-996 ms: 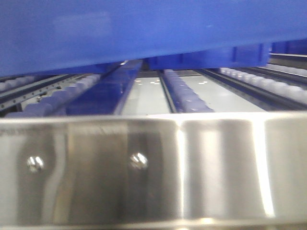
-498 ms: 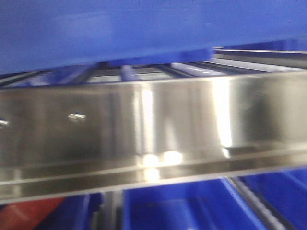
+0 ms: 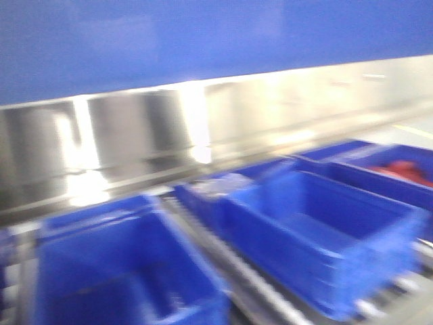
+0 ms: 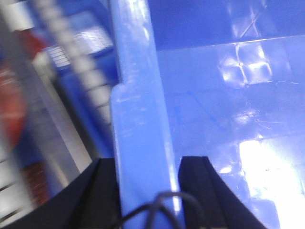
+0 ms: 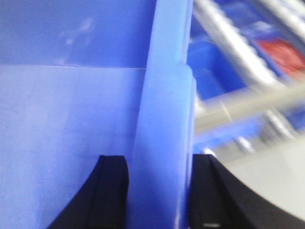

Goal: Move blue bin to conveyor side
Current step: 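Hold the blue bin with both grippers while the base turns and drives, then carry the blue bin over the dark grey conveyor belt with both grippers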

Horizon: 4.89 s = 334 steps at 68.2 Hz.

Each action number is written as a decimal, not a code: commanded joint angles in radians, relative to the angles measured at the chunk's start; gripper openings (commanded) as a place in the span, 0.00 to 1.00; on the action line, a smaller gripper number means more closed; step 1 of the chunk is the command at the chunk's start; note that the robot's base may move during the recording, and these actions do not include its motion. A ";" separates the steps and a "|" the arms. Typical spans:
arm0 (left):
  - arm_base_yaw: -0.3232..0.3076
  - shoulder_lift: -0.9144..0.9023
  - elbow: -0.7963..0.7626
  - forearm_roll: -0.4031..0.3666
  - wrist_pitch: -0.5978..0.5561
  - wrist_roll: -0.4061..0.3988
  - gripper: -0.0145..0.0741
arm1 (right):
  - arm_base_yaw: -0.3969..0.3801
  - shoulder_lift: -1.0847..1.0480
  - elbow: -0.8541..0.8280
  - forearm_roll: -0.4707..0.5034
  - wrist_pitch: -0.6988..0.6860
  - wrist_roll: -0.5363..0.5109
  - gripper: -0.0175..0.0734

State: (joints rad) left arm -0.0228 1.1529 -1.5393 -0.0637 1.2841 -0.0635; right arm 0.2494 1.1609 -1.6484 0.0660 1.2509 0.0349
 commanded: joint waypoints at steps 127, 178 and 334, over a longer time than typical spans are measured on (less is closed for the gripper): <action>0.005 -0.020 -0.012 0.069 -0.063 0.011 0.14 | -0.008 -0.024 -0.016 -0.089 -0.086 -0.018 0.12; 0.005 -0.020 -0.012 0.069 -0.063 0.011 0.14 | -0.008 -0.024 -0.016 -0.089 -0.086 -0.018 0.12; 0.005 -0.019 -0.012 0.216 -0.063 0.011 0.14 | -0.008 -0.024 -0.016 -0.089 -0.108 -0.018 0.12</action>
State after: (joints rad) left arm -0.0228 1.1529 -1.5393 -0.0121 1.2801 -0.0635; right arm 0.2525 1.1627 -1.6445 0.0871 1.2311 0.0369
